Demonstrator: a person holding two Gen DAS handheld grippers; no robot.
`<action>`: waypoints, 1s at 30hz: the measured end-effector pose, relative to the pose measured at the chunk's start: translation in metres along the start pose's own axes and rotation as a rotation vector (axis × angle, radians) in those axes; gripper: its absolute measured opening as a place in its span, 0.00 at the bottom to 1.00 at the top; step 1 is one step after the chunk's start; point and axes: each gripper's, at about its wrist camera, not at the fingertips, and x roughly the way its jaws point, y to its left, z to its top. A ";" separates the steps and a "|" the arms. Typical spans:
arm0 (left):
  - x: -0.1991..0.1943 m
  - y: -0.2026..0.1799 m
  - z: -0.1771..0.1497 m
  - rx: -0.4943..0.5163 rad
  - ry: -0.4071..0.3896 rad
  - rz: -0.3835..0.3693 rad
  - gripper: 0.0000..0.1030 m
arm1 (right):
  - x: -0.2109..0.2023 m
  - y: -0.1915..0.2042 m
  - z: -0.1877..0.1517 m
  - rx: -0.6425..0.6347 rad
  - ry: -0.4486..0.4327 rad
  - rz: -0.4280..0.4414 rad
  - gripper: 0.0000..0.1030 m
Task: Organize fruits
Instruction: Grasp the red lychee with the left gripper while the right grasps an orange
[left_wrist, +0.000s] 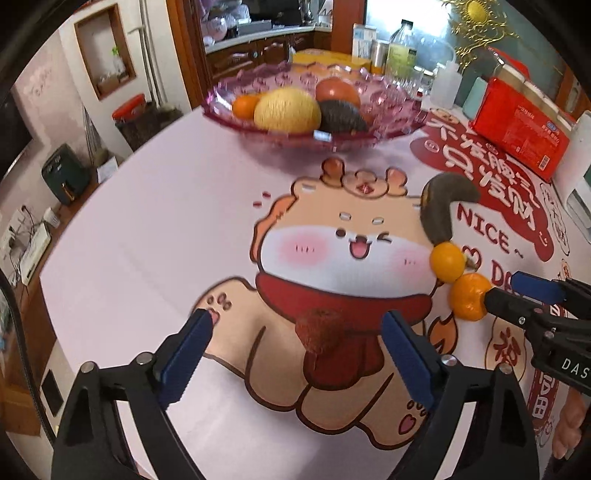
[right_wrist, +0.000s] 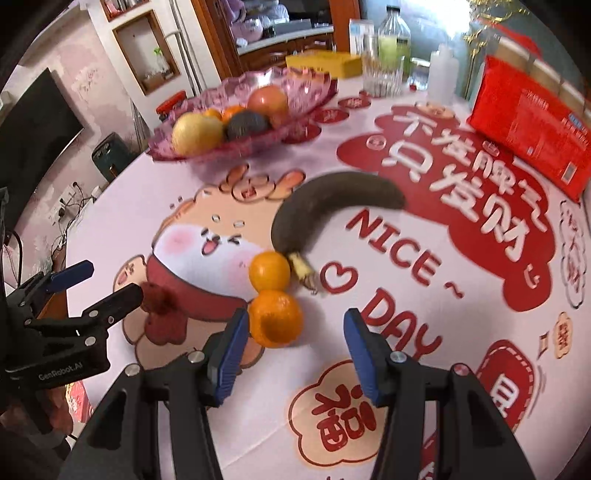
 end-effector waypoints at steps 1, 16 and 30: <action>0.004 0.001 -0.002 -0.009 0.011 -0.011 0.84 | 0.005 0.000 -0.001 -0.001 0.010 0.006 0.52; 0.031 0.002 -0.006 -0.061 0.084 -0.094 0.46 | 0.033 0.008 -0.002 -0.034 0.047 0.073 0.38; 0.030 -0.008 -0.007 -0.027 0.104 -0.110 0.29 | 0.032 0.014 -0.005 -0.068 0.038 0.043 0.37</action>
